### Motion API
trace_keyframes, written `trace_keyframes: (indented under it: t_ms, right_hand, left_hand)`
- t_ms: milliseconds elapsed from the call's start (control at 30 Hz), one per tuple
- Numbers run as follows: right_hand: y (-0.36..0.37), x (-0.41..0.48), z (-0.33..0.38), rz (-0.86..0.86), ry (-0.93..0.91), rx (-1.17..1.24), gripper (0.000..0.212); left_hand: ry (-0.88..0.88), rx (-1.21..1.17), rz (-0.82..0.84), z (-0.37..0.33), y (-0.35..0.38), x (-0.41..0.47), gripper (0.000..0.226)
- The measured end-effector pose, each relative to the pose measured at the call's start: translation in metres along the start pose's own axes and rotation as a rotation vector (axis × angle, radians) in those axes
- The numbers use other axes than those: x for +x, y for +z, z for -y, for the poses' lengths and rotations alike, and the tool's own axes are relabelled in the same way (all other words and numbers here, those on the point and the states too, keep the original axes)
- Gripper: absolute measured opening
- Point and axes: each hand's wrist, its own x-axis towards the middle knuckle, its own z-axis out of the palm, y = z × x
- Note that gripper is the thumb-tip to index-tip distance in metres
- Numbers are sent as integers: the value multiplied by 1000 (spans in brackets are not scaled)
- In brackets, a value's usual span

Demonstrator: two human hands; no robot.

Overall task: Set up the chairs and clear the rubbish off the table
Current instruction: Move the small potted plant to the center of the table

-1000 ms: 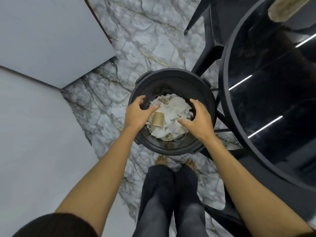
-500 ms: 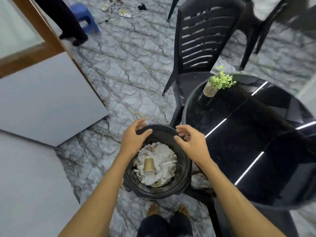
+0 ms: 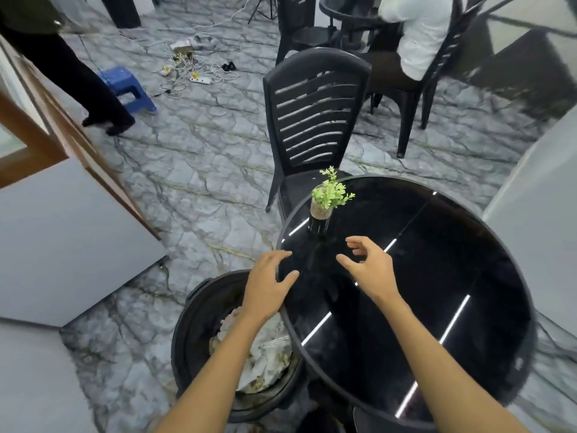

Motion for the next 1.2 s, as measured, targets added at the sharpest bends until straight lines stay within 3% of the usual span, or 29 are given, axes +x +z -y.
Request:
trace_keyframes:
  t_ms: [267, 567, 900, 1067, 1200]
  right_hand:
    - [-13, 45, -44, 71, -18, -40, 45]
    - [14, 83, -62, 105, -102, -103, 56]
    - [62, 147, -53, -14, -143, -193, 61]
    - [75, 168, -53, -98, -166, -218, 36]
    - [73, 169, -57, -102, -184, -268, 42]
  left_hand:
    - [13, 256, -51, -9, 65, 19, 50]
    - [42, 646, 76, 15, 110, 20, 61]
    - [32, 676, 67, 23, 119, 23, 64]
    - [25, 682, 75, 25, 121, 23, 66]
    - [20, 696, 81, 23, 121, 24, 66]
